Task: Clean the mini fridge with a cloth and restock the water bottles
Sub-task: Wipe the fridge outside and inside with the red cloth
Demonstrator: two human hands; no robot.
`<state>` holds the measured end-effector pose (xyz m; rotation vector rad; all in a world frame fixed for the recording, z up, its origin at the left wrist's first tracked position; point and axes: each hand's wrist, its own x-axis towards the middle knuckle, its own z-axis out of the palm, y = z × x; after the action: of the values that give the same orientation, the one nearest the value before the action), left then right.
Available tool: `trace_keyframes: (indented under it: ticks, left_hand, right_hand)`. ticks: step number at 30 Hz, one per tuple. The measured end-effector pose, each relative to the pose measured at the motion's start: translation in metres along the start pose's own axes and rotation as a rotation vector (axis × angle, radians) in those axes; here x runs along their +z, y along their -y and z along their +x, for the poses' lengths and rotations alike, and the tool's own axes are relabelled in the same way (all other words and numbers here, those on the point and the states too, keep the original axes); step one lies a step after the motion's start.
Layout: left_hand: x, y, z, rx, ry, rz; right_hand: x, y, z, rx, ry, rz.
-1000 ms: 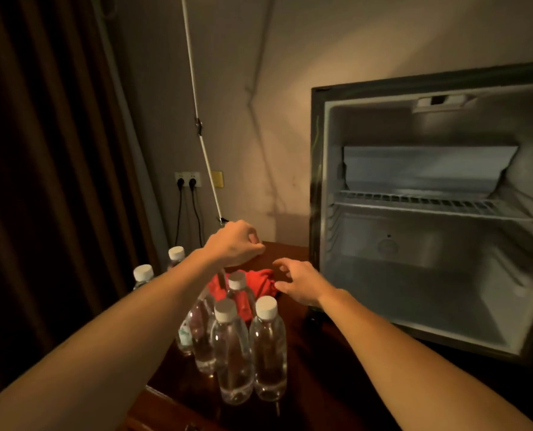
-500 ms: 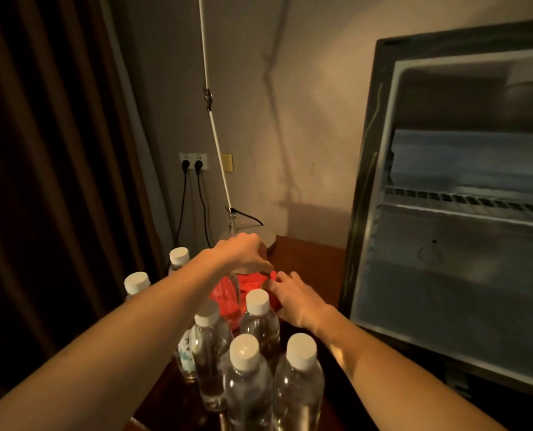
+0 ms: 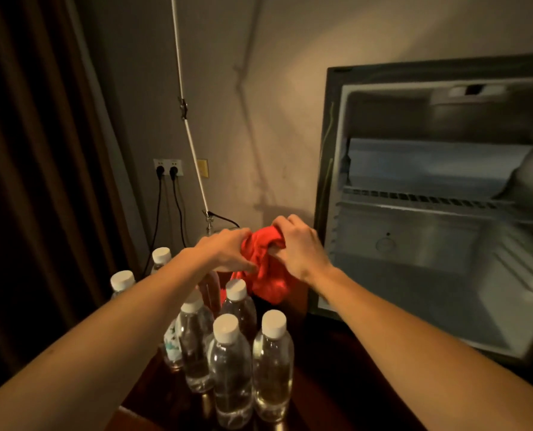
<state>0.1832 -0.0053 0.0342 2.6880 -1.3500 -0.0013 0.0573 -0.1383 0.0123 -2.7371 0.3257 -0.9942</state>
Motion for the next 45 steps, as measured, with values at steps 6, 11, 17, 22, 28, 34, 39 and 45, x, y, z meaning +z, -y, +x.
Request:
trace_keyframes:
  ticks: [6,11,17,22,28,34,39,45]
  left_hand:
    - [-0.023,-0.048,-0.024,0.157,-0.267,-0.4]
    - [-0.034,-0.122,-0.057,0.299,-0.435,-0.634]
    - [-0.005,-0.207,-0.091,0.402,-0.413,-0.882]
    - [0.017,-0.27,-0.122,0.476,-0.366,-1.049]
    - [0.022,-0.339,-0.173,0.619,-0.261,-1.166]
    - [0.035,-0.392,-0.208,0.546,-0.091,-1.207]
    - [0.059,-0.421,-0.213,0.429,-0.016,-1.215]
    - [0.11,-0.449,-0.211,0.601,-0.106,-0.395]
  right_hand:
    - [-0.087,0.01,-0.021,-0.004,-0.196,-0.018]
    - [-0.15,-0.002,-0.067,0.014,-0.273,-0.002]
    - [-0.203,-0.03,-0.136,0.053,-0.288,0.008]
    - [-0.239,-0.042,-0.201,0.113,-0.233,0.17]
    - [-0.273,-0.063,-0.277,0.138,-0.194,0.261]
    - [-0.314,-0.079,-0.339,0.222,-0.151,0.108]
    - [-0.338,-0.095,-0.38,0.295,-0.229,0.065]
    - [-0.363,-0.12,-0.406,0.354,-0.263,-0.071]
